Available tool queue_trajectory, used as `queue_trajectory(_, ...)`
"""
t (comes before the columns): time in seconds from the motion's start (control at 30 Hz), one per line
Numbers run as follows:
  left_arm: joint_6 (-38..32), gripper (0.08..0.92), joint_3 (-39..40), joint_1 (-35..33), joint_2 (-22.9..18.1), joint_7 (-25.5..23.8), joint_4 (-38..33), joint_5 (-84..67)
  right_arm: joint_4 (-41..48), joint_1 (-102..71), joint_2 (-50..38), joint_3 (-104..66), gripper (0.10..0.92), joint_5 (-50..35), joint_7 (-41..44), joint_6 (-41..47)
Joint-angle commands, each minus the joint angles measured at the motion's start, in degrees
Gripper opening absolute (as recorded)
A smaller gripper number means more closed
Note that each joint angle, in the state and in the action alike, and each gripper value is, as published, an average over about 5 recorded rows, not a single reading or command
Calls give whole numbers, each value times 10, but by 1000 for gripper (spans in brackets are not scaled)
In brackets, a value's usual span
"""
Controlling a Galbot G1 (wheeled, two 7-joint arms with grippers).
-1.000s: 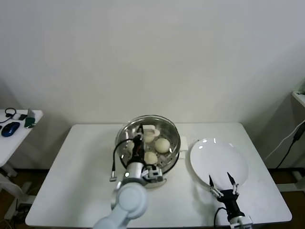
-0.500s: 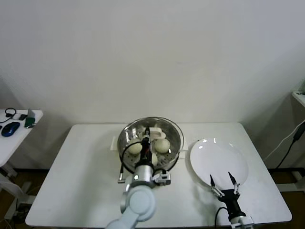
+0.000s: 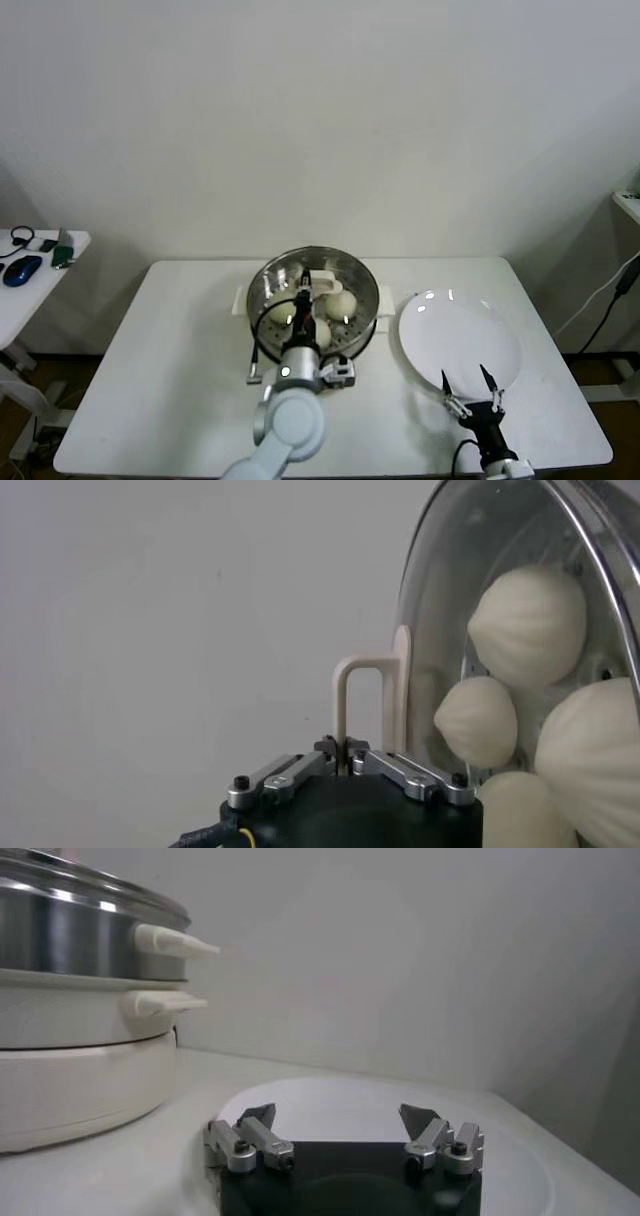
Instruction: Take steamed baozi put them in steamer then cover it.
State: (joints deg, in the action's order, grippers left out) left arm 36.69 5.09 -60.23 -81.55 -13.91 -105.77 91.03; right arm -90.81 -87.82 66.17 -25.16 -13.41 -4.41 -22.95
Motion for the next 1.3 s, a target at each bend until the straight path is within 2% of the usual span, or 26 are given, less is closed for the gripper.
queue_trajectory(0.03, 3, 139, -2, 3, -3, 8, 10, -11, -1, -2, 1, 0, 823, 1, 2, -2)
queue_trajectory(0.87, 7, 145, -8, 1, 0, 31, 21, -47, -7, -7, 1, 2, 823, 13, 2, -2)
queue_trajectory(0.97, 5, 194, -6, 0, 5, 29, 9, -52, -9, -7, -1, 4, 823, 12, 2, -1)
queue_trajectory(1.3, 8, 484, 6, -7, 38, 10, -83, -125, -18, -8, -8, 12, 823, -1, 3, 12)
